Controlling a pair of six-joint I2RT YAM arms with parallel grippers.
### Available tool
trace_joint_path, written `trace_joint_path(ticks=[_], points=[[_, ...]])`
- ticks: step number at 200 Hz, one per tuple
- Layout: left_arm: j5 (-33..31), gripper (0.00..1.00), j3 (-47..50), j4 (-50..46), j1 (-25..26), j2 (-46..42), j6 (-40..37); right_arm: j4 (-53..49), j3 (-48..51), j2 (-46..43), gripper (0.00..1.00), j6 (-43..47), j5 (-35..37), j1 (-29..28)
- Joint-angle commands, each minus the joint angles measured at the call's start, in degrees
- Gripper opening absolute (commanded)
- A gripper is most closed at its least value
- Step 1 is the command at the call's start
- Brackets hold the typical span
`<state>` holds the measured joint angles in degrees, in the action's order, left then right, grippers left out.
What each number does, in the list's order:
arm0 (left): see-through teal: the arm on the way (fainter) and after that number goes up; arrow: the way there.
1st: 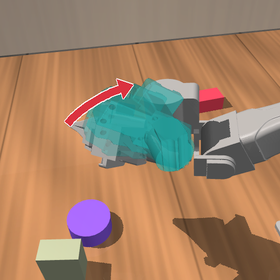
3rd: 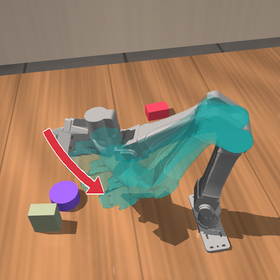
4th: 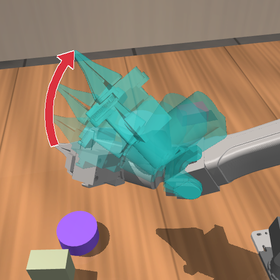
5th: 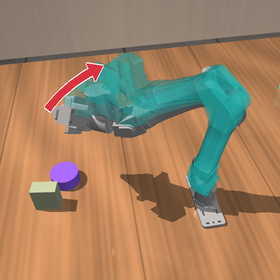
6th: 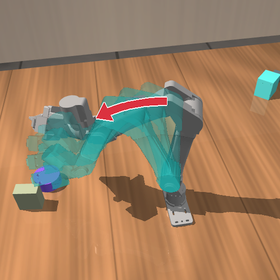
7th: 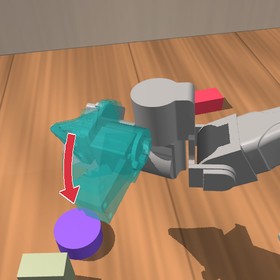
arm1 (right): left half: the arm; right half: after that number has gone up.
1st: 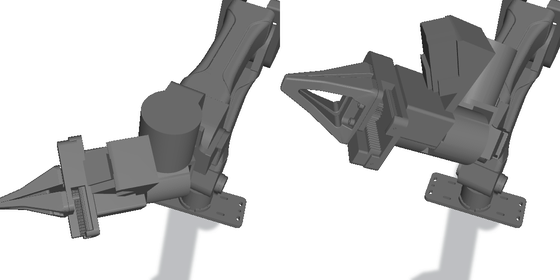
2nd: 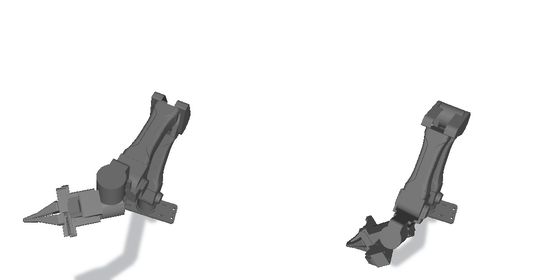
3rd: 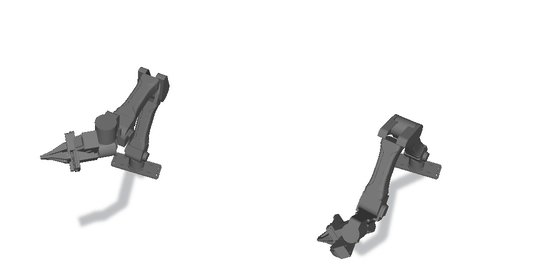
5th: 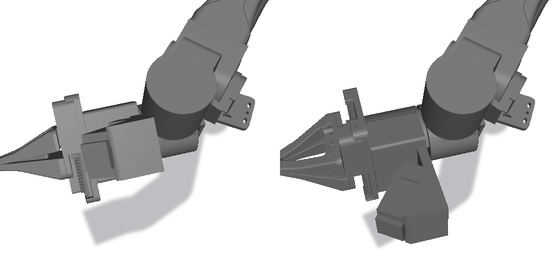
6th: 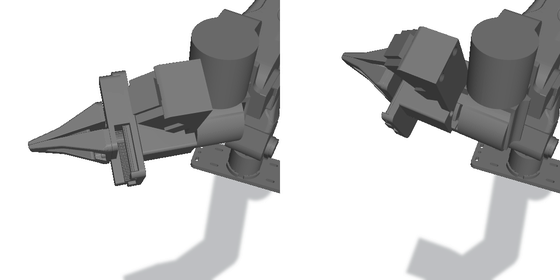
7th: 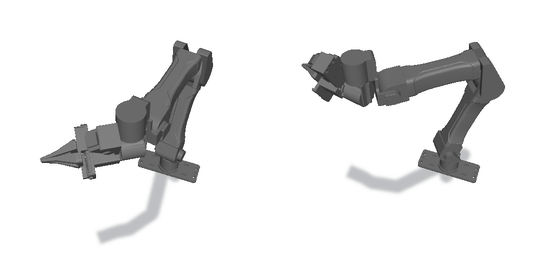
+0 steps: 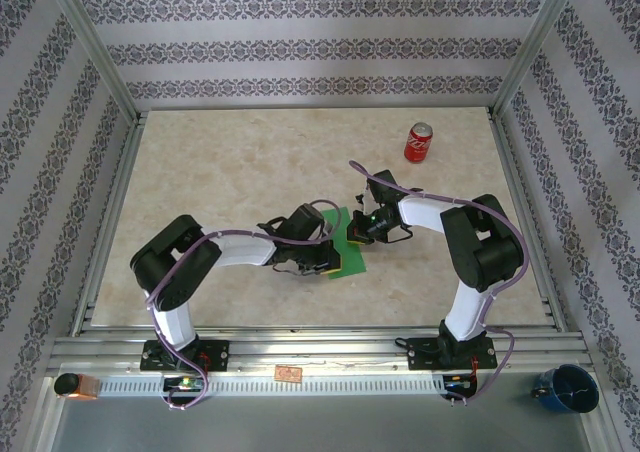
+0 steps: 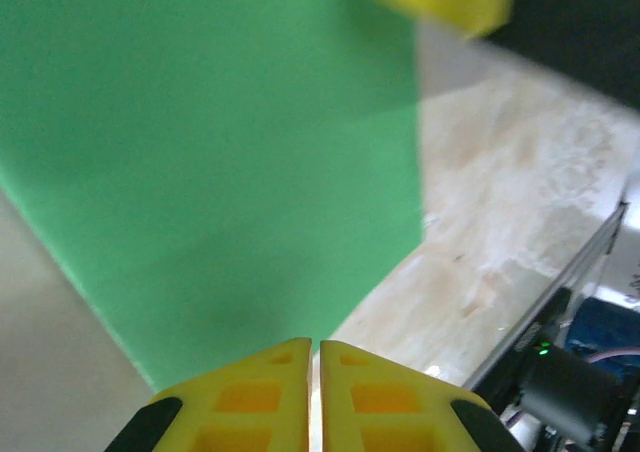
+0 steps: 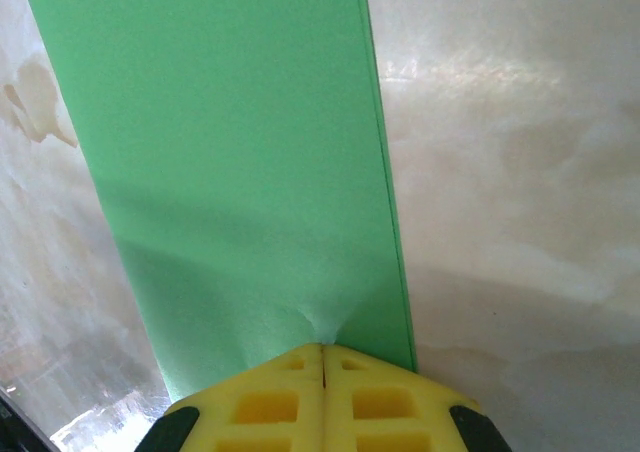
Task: Fold a paper plane with a square sheet of paper (pick it up from the middle)
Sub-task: First fold the square sheet of paper in half at the center of the table.
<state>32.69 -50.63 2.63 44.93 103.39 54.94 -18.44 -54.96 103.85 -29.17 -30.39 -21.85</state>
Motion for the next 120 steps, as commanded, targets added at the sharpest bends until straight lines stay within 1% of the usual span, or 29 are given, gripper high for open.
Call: trace_joint_path(ticks=[1, 43, 63, 79, 95, 120], points=[[-1.28, 0.11, 1.81, -2.03, 1.43, 0.47, 0.39, -5.73, 2.49, 1.27, 0.0, -0.21, 6.4, 0.66], [-2.93, 0.1, 4.48, -2.61, 1.48, -1.59, 0.18, -5.99, 1.9, 1.53, 0.0, -0.08, 6.13, 0.66], [-3.51, 0.11, 4.99, -0.08, 1.57, -5.79, -0.3, -5.91, 1.61, 1.28, 0.0, -0.01, 4.93, 0.66], [-3.22, 0.13, 4.4, 0.56, 1.19, -9.45, -2.2, -4.77, 1.4, 0.33, 0.0, 0.21, 3.12, 0.36], [-3.24, 0.14, 3.38, -1.75, -0.56, -11.88, -4.18, -4.29, 0.3, -0.51, 0.02, 0.67, 1.66, -0.24], [-3.04, 0.13, 2.31, -2.7, -5.93, -12.57, -4.5, -4.21, -1.26, -3.84, 0.03, -0.48, 1.0, -0.57]])
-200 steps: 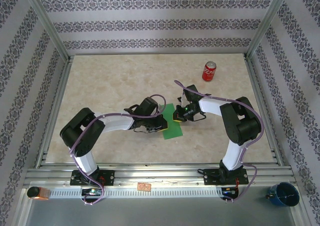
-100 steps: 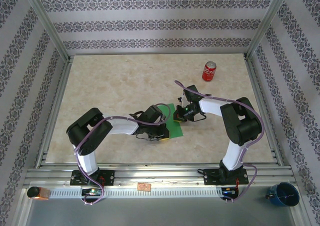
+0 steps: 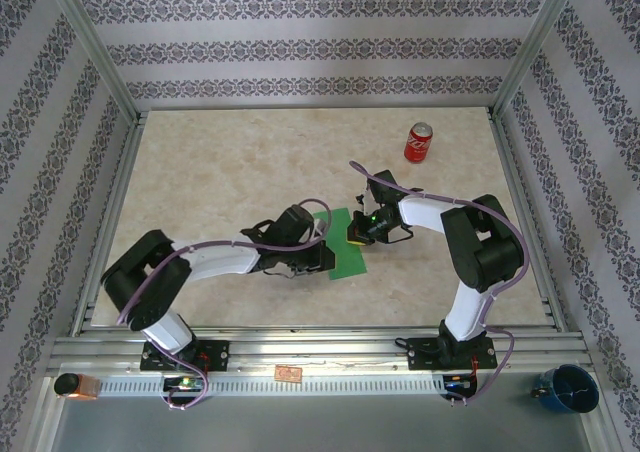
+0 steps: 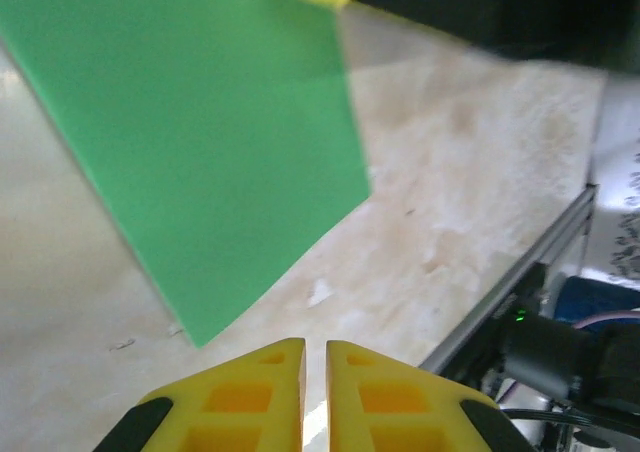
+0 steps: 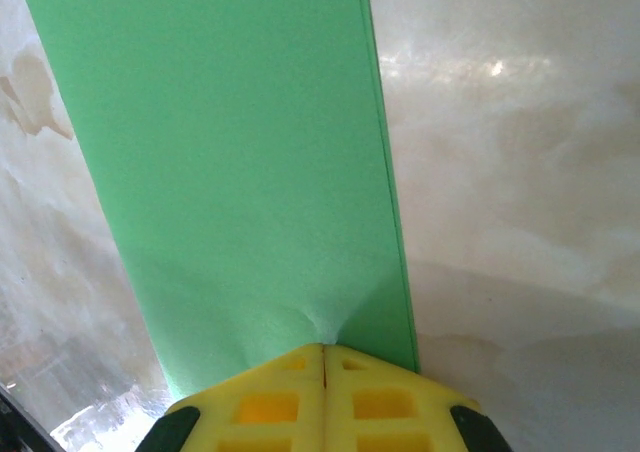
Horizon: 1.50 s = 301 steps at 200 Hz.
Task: Fold a paper plane with a square sheet of paper (pick it up from the middle)
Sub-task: First fold the square sheet of paper in half at the center of the table, then fold the triangle a second time at the center of the table.
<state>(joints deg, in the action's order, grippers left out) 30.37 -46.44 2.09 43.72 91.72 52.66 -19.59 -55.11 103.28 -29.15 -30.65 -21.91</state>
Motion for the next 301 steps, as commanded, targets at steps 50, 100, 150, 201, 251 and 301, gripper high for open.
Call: trace_joint_path(ticks=[50, 100, 150, 201, 251, 301], points=[[2.28, 0.13, -10.84, -1.66, -12.65, 7.51, -2.68, -2.42, 3.25, -16.72, 0.15, -6.85, 4.11, 1.54], [3.2, 0.12, -23.0, -8.23, -12.7, 18.29, -6.95, -0.71, 11.07, -21.82, 0.19, -12.26, -1.96, 4.16], [1.53, 0.13, -27.26, -9.46, -13.31, 22.97, -9.09, -0.27, 15.0, -22.43, 0.21, -13.54, -4.03, 3.38], [1.19, 0.12, -28.09, -9.77, -13.79, 26.22, -8.87, 0.62, 16.52, -22.8, 0.23, -14.28, -5.19, 3.1], [1.49, 0.12, -23.02, -4.08, -14.71, 27.28, -6.12, -0.44, 17.13, -21.08, 0.25, -14.76, -6.44, 2.4], [1.7, 0.12, -18.78, -1.45, -15.14, 27.46, -5.38, -1.72, 18.17, -20.16, 0.31, -15.64, -3.99, 2.05]])
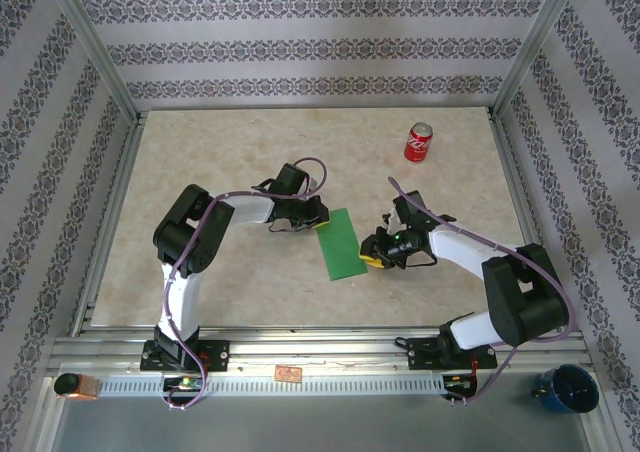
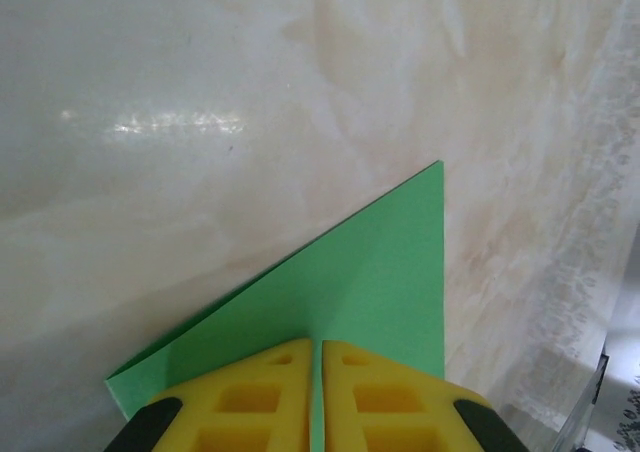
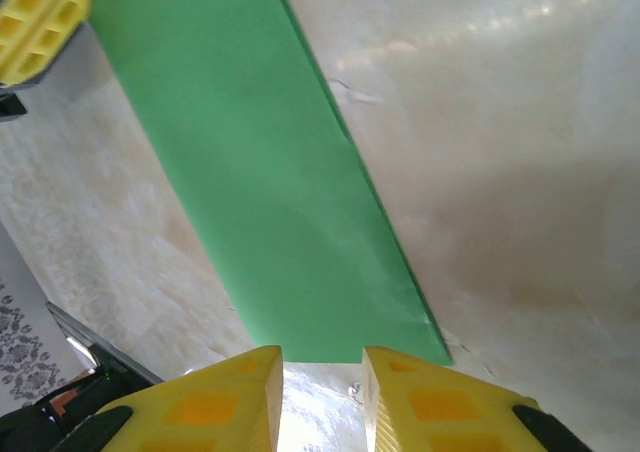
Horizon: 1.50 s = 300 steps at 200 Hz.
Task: Fold a paper plane with a square sheet of paper (pick it up from the middle)
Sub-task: Fold the triangle a second time at the center of the table.
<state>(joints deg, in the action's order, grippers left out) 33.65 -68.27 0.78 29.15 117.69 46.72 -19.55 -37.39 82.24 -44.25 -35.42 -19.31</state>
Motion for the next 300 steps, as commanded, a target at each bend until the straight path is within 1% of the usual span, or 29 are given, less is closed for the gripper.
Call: trace_joint_path(ticks=[1, 33, 62, 98, 147, 189, 232, 260, 300], points=[[-1.57, 0.12, 3.14, -0.06, -0.57, 1.45, 0.56, -1.78, 0.41, 0.94, 0.31, -0.47, 0.78, -0.55], [-0.22, 0.12, 2.47, 0.15, -0.71, 1.98, -0.03, -1.53, 0.3, 2.48, 0.37, -0.4, -0.44, -0.73], [0.32, 0.12, 2.06, -0.19, -0.9, 2.8, -0.14, -2.42, 0.72, 2.78, 0.41, -0.2, 1.76, -0.64], [0.8, 0.12, 3.31, 1.61, -1.06, 3.06, 0.91, -1.06, 1.09, 3.78, 0.42, -0.31, -0.56, -0.72], [0.98, 0.12, 3.86, 2.8, -1.15, 3.2, 1.64, -0.86, 1.0, 4.99, 0.42, 0.23, -0.96, -0.89], [1.25, 0.12, 3.77, 3.43, -1.19, 3.45, 2.24, 0.38, 0.74, 4.38, 0.41, 0.16, -2.99, -1.34], [1.64, 0.12, 3.58, 3.73, -1.19, 3.56, 2.56, 0.99, 0.12, 3.21, 0.4, -0.02, -3.3, -1.52], [2.64, 0.12, 3.08, 3.77, -1.19, 3.85, 1.69, 1.28, -0.52, 2.48, 0.41, 0.65, -2.38, -1.35], [4.84, 0.12, 0.85, 3.23, -1.08, 5.33, -0.4, 3.32, -2.5, 4.13, 0.42, 2.19, -4.82, 0.62]])
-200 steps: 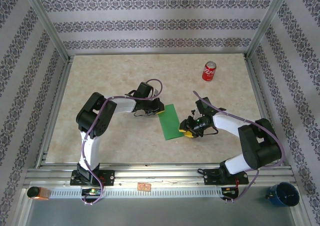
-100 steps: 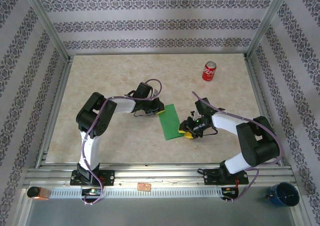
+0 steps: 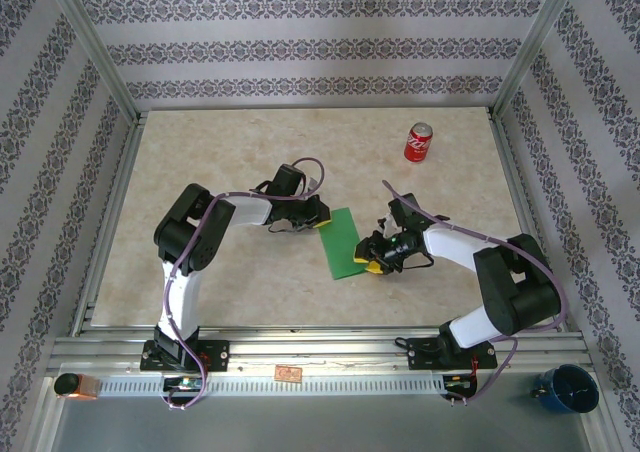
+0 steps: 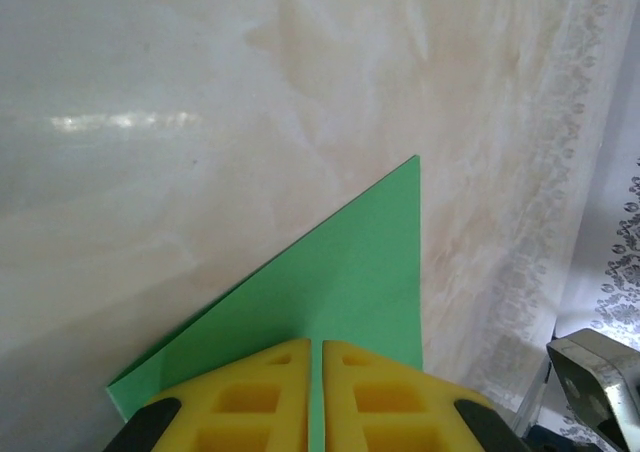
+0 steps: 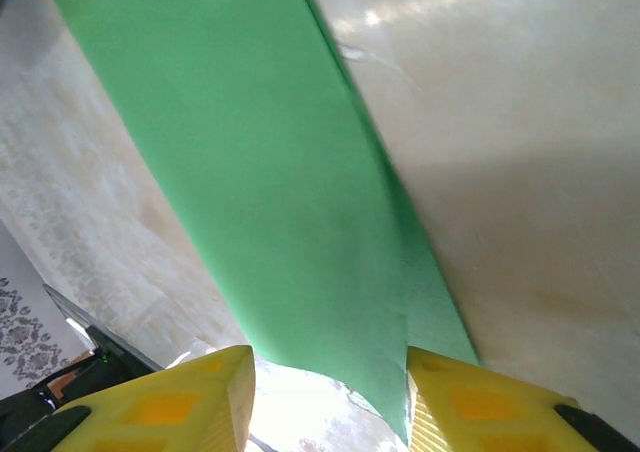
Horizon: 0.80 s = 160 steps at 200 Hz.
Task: Fold a paper plane with a square sheet of paper (pick it up from the middle)
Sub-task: Fold the triangle a second time at the center of the table.
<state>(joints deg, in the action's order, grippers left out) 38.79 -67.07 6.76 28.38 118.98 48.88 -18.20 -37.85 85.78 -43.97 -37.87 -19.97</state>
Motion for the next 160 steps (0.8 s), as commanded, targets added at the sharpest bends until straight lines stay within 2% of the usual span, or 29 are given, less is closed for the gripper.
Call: trace_joint_path(ticks=[1, 28, 85, 131, 147, 160], points=[[-0.29, 0.12, -0.39, -2.79, -0.33, 4.05, -2.65, 2.08, -2.09, 0.65, 0.42, 1.98, -2.51, 1.35], [0.15, 0.12, -1.82, -4.68, -0.34, 4.97, -5.29, 4.77, -3.04, 2.46, 0.42, 3.71, -6.48, 2.78], [1.79, 0.12, -5.76, -8.37, -0.34, 7.47, -10.25, 8.07, -4.75, 7.48, 0.41, 5.53, -10.19, 4.91], [1.38, 0.12, -12.7, -16.63, -0.34, 9.6, -16.21, 9.07, -5.75, 10.93, 0.36, 6.92, -11.52, 5.77], [1.22, 0.14, -15.14, -19.11, -0.34, 9.46, -17.45, 9.22, -5.92, 11.49, 0.34, 7.05, -11.53, 5.99], [1.05, 0.2, -16.56, -20.21, -0.34, 8.3, -18.34, 9.42, -5.97, 11.47, 0.33, 6.72, -11.31, 6.1]])
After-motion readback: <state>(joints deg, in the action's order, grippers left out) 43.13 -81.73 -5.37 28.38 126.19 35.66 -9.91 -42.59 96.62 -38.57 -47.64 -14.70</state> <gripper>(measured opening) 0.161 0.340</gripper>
